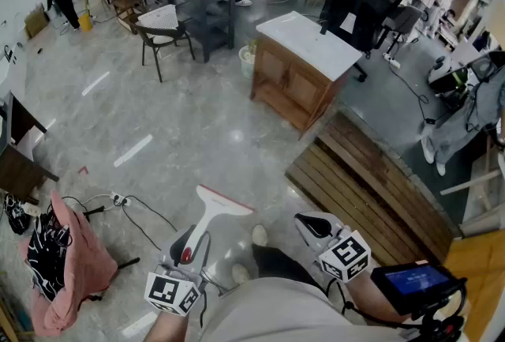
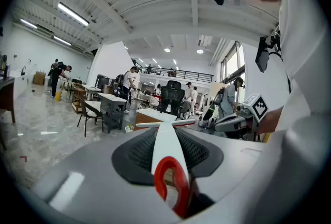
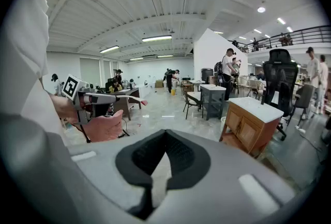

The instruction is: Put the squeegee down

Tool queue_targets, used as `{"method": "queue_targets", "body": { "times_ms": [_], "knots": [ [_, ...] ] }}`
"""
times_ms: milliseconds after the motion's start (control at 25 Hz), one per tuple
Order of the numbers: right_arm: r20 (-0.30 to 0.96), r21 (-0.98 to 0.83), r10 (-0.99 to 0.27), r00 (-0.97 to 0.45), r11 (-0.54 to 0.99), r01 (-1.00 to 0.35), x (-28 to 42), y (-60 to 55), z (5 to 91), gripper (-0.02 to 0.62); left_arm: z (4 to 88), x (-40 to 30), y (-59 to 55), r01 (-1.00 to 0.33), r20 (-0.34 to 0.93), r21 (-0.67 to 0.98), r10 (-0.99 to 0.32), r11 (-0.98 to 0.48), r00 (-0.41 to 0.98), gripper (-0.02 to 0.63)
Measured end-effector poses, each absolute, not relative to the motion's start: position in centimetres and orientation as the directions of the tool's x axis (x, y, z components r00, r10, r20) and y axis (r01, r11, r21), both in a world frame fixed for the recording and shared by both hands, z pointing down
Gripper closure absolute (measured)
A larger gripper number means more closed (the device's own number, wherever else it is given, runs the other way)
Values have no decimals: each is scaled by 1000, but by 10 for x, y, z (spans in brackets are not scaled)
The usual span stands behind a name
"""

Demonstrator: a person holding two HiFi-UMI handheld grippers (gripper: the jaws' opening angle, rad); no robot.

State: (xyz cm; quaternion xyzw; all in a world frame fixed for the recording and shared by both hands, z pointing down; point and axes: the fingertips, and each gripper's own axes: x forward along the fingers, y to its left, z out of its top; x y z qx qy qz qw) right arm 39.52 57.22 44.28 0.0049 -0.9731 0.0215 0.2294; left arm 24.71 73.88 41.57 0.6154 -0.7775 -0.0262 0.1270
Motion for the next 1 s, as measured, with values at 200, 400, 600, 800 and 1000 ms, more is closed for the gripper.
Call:
{"method": "queue_targets", "body": {
  "times_ms": [200,400,600,800,1000],
  "knots": [
    [453,-43,5,-892,999,-17,369,527,447,595,416,223,692,-955,168,194,-966,226,-195,485],
    [443,-13,-10,-897,1000,-18,321,459,445,594,407,186,623,-964,191,167,-966,207,-174,485],
    [410,-9,-10,-912,1000,-15,268,393,439,540,385,138,544,-974,192,124,-968,189,-164,485],
    [402,5,-8,-915,1000,-7,238,333,445,538,379,109,471,-977,181,114,-971,180,-158,485],
    [398,-5,-43,-916,999,-49,217,282,445,538,379,90,409,-984,186,114,-976,137,-114,485]
  ]
}}
